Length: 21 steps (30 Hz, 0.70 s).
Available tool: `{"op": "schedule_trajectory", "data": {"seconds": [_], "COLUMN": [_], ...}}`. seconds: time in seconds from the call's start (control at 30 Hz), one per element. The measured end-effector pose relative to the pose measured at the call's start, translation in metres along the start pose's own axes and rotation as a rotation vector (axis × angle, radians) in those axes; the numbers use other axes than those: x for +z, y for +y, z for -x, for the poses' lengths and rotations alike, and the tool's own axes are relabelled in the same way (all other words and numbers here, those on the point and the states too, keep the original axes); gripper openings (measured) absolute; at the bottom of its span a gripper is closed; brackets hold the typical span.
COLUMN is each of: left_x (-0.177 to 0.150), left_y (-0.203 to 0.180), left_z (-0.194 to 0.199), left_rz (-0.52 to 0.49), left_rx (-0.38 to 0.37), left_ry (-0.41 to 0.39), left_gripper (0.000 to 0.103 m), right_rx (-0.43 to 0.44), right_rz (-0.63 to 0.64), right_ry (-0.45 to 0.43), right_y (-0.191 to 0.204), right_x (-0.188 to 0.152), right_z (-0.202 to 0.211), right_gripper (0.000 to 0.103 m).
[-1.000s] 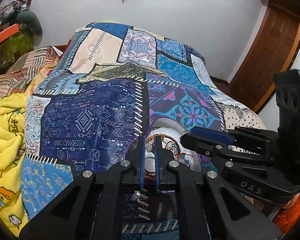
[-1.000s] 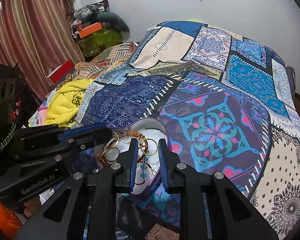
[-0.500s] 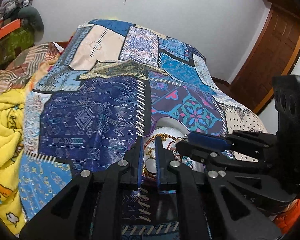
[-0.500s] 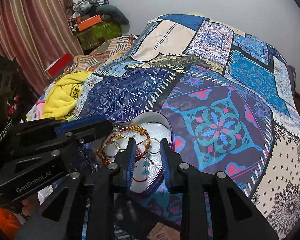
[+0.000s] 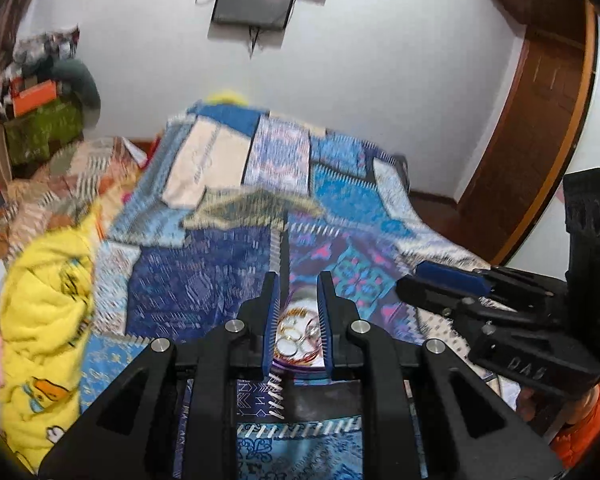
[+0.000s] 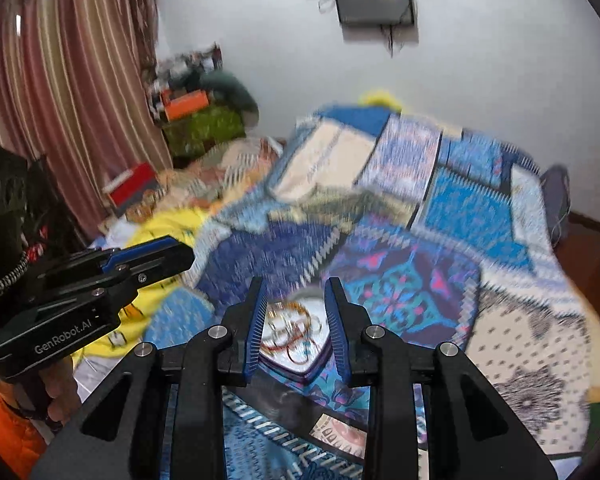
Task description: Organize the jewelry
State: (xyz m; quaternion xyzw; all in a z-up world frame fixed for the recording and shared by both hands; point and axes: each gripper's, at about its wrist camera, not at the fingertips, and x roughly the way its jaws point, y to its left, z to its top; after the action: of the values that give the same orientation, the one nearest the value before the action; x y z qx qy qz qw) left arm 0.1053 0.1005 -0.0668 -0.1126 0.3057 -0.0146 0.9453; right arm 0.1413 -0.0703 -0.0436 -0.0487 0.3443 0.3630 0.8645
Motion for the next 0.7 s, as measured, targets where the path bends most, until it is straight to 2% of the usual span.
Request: {"op": "schedule_trajectory", "data": {"seconds": [0.13, 0.2, 0.3, 0.37, 0.53, 0.7], "left_x": [0.012, 0.016, 0.014, 0.011, 0.001, -0.009], "left_y": [-0.019, -0.031, -0.049, -0.055, -0.067, -0.069], "left_z": [0.055, 0.085, 0.131, 0.152, 0.195, 0.218], "left_rz": [-0.047, -0.083, -0.125, -0.129, -0.127, -0.115], "left_rx": [0.002, 0.005, 0.032, 0.041, 0.078, 0.077], "left_ry": [-0.118, -0.188, -0.309, -0.346, -0.440, -0.489], "left_gripper": [0.019, 0.034, 0.038, 0.042, 0.060, 0.091], "right_rx": [0.003, 0.004, -0.011, -0.030, -0.080, -0.125], "right_rz": [0.014, 0.019, 0.032, 0.038, 0.049, 0.040], "right_ry": [-0.144, -0.230, -0.322, -0.384, -0.472, -0.511], "right_y": [0.013, 0.023, 0.036, 0.045, 0.062, 0.066], "right_x": [0.012, 0.016, 0.016, 0.012, 0.003, -0.003], "right_z": [0.054, 0.087, 0.119, 0.141, 0.169, 0.173], "right_gripper": [0.027, 0.027, 0.029, 0.040, 0.062, 0.084]}}
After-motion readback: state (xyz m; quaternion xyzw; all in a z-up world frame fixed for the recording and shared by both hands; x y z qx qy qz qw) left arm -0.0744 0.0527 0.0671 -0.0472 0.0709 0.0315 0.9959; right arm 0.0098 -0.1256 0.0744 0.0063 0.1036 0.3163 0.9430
